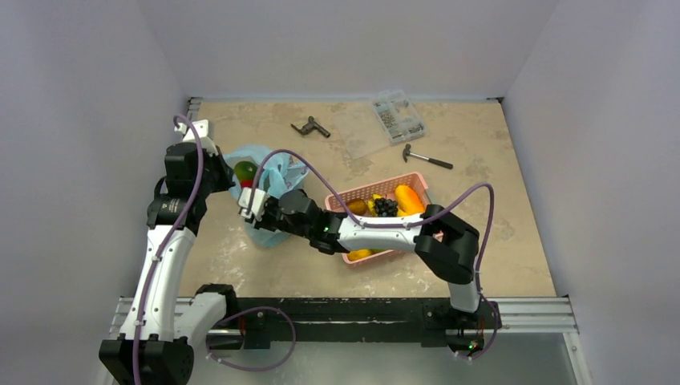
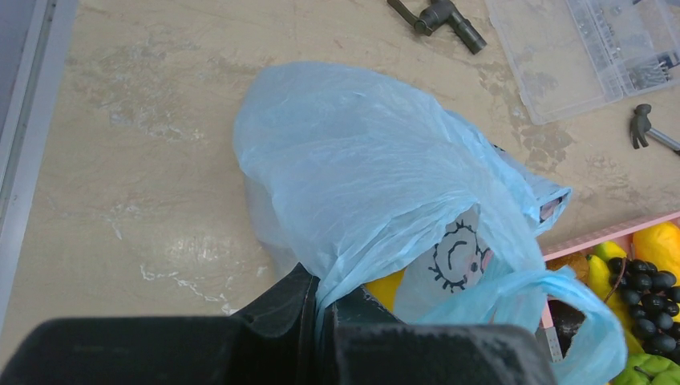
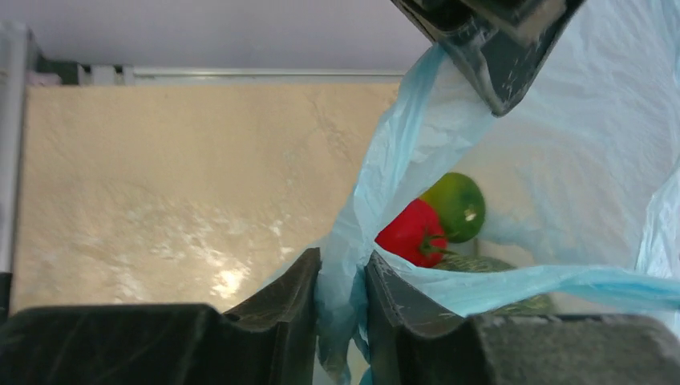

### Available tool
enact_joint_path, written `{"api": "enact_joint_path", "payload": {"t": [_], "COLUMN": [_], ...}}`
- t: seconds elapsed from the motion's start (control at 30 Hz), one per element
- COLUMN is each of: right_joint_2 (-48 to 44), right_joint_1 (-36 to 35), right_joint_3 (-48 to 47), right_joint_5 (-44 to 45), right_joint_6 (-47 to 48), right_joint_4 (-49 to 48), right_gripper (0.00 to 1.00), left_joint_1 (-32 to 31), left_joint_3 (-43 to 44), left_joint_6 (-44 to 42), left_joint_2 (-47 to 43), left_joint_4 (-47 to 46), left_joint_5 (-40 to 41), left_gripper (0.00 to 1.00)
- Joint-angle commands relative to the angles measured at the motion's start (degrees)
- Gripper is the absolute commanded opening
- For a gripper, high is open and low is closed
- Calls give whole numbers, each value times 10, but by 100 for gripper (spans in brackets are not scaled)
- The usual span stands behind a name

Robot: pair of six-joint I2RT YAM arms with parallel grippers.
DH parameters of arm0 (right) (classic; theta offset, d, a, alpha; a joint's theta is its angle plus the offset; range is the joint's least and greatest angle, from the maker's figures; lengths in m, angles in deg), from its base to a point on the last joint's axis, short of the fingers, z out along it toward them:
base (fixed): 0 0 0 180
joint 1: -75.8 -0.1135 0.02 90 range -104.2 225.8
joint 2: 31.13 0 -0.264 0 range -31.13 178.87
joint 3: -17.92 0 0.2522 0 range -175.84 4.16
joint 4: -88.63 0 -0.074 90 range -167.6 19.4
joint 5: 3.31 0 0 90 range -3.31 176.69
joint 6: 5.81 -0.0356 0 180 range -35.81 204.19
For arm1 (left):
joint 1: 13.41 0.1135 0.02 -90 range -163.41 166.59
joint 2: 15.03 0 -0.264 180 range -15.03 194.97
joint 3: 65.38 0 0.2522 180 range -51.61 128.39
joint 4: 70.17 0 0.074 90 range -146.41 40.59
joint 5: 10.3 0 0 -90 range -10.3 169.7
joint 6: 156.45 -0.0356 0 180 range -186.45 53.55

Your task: Take the fake fruits out of the plastic bag

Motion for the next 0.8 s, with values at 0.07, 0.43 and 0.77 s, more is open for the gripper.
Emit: {"api": "enact_joint_path", "payload": {"t": [0.07,0.43,0.77], "right_joint_2": [18,49,-32], "right_joint_1": [1,75,82], "right_joint_3": [64,122,188], "right_joint_5": [-136,-240,-253], "right_joint_6": [-361,-611,-563], "right_joint_4": [-220,-307,-305], "right_gripper": [22,72,93], "left_joint_1": [4,4,4], "left_joint_3": [2,-7,25], "left_joint_6": [14,-7,67], "left_joint_2": [-8,3,-8], "left_joint_4": [-21,-24,95], "left_joint_5": [17,16,-84], "left_gripper": [0,0,77]}}
